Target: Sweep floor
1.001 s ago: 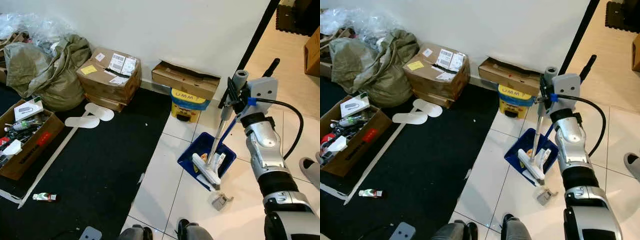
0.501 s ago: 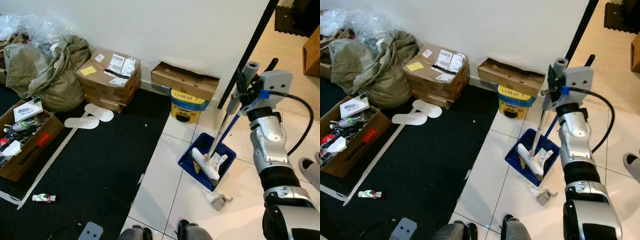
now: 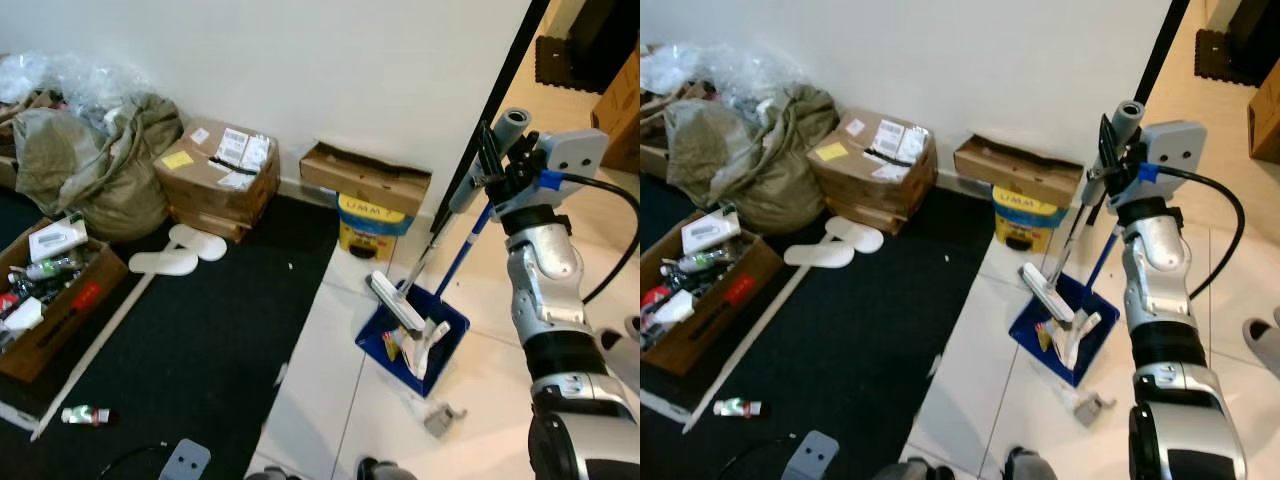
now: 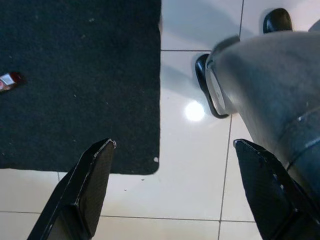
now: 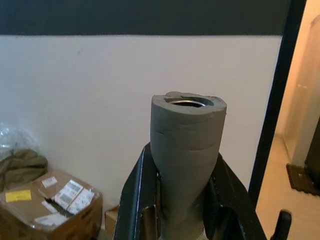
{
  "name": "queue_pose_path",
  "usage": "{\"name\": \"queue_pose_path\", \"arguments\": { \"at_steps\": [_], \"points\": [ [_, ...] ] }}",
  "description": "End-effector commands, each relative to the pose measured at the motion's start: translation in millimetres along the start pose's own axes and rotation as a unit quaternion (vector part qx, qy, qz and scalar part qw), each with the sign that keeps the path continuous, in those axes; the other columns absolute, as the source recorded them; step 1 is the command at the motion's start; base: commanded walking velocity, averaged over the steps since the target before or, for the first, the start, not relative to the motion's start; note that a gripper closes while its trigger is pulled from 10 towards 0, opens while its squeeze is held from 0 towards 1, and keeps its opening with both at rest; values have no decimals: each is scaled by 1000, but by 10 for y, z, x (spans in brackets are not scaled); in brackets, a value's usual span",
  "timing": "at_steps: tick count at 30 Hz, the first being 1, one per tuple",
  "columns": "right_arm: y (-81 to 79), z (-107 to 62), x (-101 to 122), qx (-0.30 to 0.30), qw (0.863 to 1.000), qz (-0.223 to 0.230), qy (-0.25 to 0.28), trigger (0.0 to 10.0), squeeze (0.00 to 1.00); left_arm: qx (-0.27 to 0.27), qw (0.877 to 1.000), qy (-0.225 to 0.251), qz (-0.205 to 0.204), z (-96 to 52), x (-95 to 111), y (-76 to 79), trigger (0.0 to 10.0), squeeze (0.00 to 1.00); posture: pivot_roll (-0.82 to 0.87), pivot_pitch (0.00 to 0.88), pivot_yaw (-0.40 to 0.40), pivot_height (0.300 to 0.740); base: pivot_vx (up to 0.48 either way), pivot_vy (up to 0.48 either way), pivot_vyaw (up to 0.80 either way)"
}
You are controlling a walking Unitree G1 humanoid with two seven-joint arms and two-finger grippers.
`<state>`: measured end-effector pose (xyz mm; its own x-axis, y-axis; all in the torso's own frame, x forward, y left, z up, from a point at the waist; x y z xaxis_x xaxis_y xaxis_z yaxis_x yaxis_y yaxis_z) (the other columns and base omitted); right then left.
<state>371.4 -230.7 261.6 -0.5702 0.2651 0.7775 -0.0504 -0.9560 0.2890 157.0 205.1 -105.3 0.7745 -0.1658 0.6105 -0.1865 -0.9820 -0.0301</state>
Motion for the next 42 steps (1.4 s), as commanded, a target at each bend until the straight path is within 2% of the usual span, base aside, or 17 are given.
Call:
{"name": "queue_pose_path", "arguments": {
  "at_steps": [1, 8, 16, 18, 21, 23, 25, 27, 30, 31, 32, 35, 36, 38, 39, 41, 42],
  "points": [
    [93, 0, 111, -6, 1000, -1, 23, 10000, 0, -3, 1000, -26, -5, -15, -120, 58, 10000, 0, -78, 100, 39, 740, 0, 0, 0],
    [168, -42, 183, 15, 1000, -2, 25, 10000, 0, -2, 1000, -21, -17, 49, 8, 86, 10000, 0, -108, 60, 39, 740, 0, 0, 0],
    [121, -131, 82, 43, 997, 54, -24, 10000, 0, -3, 999, -26, -25, 85, 64, 117, 10000, 0, -128, 28, 38, 740, 0, 0, 0],
    [21, -215, -30, 74, 991, 90, -62, 10000, 0, -1, 999, -37, -27, 87, 35, 133, 10000, 0, -135, 0, 26, 740, 0, 0, 0],
    [-47, -270, -100, 91, 987, 103, -82, 10000, 0, 1, 999, -42, -30, 85, 18, 135, 10000, 0, -137, 0, 24, 740, 0, 0, 0],
    [-187, -364, -221, 130, 977, 124, -114, 10000, 0, 6, 998, -49, -35, 81, -11, 139, 10000, 0, -138, 0, 23, 740, 0, 0, 0],
    [-187, -364, -221, 130, 977, 124, -114, 10000, 0, 6, 998, -49, -35, 81, -11, 139, 10000, 0, -138, 0, 23, 740, 0, 0, 0],
    [-328, -431, -323, 148, 970, 140, -134, 10000, 0, 13, 998, -52, -43, 79, -28, 139, 10000, 0, -141, 0, 20, 740, 0, 0, 0],
    [-403, -470, -376, 156, 966, 143, -146, 10000, 0, 18, 997, -54, -48, 78, -33, 133, 10000, 0, -142, 0, 19, 740, 0, 0, 0],
    [-536, -539, -468, 167, 962, 139, -163, 10000, 0, 25, 997, -53, -56, 78, -32, 121, 10000, 0, -144, 0, 14, 740, 0, 0, 0],
    [-536, -539, -468, 167, 962, 139, -163, 10000, 0, 25, 997, -53, -56, 78, -32, 121, 10000, 0, -144, 0, 14, 740, 0, 0, 0],
    [-832, -714, -677, 163, 959, 124, -198, 10000, 0, 39, 995, -49, -72, 86, -8, 99, 10000, 0, -142, 0, 3, 740, 0, 0, 0],
    [-832, -714, -677, 163, 959, 124, -198, 10000, 0, 39, 995, -49, -72, 86, -8, 99, 10000, 0, -142, 0, 3, 740, 0, 0, 0],
    [-1021, -830, -765, 157, 953, 139, -218, 10000, 0, 42, 995, -46, -73, 101, 32, 103, 10000, 0, -140, 0, -4, 740, 0, 0, 0],
    [-1021, -830, -765, 157, 953, 139, -218, 10000, 0, 42, 995, -46, -73, 101, 32, 103, 10000, 0, -140, 0, -4, 740, 0, 0, 0],
    [-1187, -931, -810, 157, 948, 160, -227, 10000, 0, 42, 996, -41, -68, 119, 78, 115, 10000, 0, -142, 0, -4, 740, 0, 0, 0],
    [-1187, -931, -810, 157, 948, 160, -227, 10000, 0, 42, 996, -41, -68, 119, 78, 115, 10000, 0, -142, 0, -4, 740, 0, 0, 0]
  ]
}}
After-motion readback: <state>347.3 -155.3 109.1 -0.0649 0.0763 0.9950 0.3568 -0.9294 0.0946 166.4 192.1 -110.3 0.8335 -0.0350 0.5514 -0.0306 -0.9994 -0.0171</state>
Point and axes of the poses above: a point about 5 cm out from each wrist's last joint towards the gripper, its own z axis pointing out of the wrist towards the gripper, its own x axis along the axis of the wrist's last joint, y = z × x, the point moved 2 cm from there along z, pointing out of the wrist towards the gripper, and after that the axes turned 9 degrees about -z, right-handed, at the moved point
